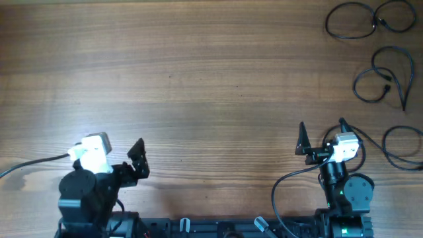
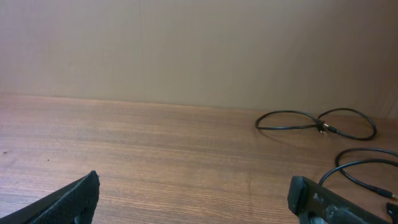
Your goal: Untangle cables
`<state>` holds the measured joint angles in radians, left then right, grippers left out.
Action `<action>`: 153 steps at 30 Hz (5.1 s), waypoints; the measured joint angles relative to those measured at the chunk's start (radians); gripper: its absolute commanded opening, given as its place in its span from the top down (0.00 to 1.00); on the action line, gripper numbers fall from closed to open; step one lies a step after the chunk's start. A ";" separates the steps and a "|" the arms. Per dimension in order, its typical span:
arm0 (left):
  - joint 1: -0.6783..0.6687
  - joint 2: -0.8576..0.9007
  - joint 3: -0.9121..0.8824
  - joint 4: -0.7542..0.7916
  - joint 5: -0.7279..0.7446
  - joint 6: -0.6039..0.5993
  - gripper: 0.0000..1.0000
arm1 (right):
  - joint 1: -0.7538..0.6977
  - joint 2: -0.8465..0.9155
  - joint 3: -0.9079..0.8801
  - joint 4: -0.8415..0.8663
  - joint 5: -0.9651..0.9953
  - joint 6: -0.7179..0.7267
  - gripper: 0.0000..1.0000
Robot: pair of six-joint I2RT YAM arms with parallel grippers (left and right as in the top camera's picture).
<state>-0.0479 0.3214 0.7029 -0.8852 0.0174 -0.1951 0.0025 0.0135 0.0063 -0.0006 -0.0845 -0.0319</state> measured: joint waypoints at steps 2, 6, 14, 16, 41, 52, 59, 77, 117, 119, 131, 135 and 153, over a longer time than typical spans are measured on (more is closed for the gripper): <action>0.000 -0.025 -0.064 0.068 0.011 0.000 0.00 | 0.000 0.000 0.000 0.000 0.000 0.000 0.00; 0.000 -0.122 -0.188 0.161 0.014 0.004 0.01 | 0.000 0.000 0.000 0.000 0.000 0.000 0.00; 0.000 -0.297 -0.401 0.285 0.019 0.018 0.00 | 0.000 0.000 0.000 0.000 0.000 0.000 0.00; 0.000 -0.304 -0.419 0.294 0.018 0.018 0.00 | 0.000 0.000 0.000 0.000 0.000 0.000 0.00; 0.038 -0.308 -0.688 0.811 0.035 0.054 0.00 | 0.000 0.000 0.000 0.000 0.000 0.000 0.00; 0.038 -0.308 -0.688 0.811 0.033 0.168 0.00 | 0.000 0.000 0.000 0.000 0.000 0.000 0.00; 0.038 -0.308 -0.688 0.811 0.033 0.168 0.00 | 0.000 0.000 0.000 0.000 0.000 0.000 0.00; 0.038 -0.308 -0.688 0.811 0.033 0.168 0.00 | 0.000 0.000 0.000 0.000 0.000 -0.027 0.00; 0.038 -0.308 -0.688 0.811 0.007 0.175 0.00 | 0.000 0.000 0.000 0.000 0.000 -0.027 0.00; 0.038 -0.308 -0.688 0.811 0.007 0.175 0.00 | 0.000 0.000 0.000 0.000 0.000 -0.027 0.00; 0.038 -0.308 -0.688 0.811 0.007 0.175 0.00 | 0.000 0.000 0.000 0.000 0.000 -0.027 0.00; 0.038 -0.308 -0.688 0.811 0.007 0.175 0.00 | 0.000 0.000 0.000 0.000 0.000 -0.027 0.00; 0.038 -0.308 -0.688 0.811 0.007 0.175 0.00 | 0.000 0.000 0.000 0.000 0.000 -0.027 0.00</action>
<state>-0.0101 0.0135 0.0147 -0.0746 0.0246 -0.0196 0.0025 0.0135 0.0063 -0.0002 -0.0845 -0.0589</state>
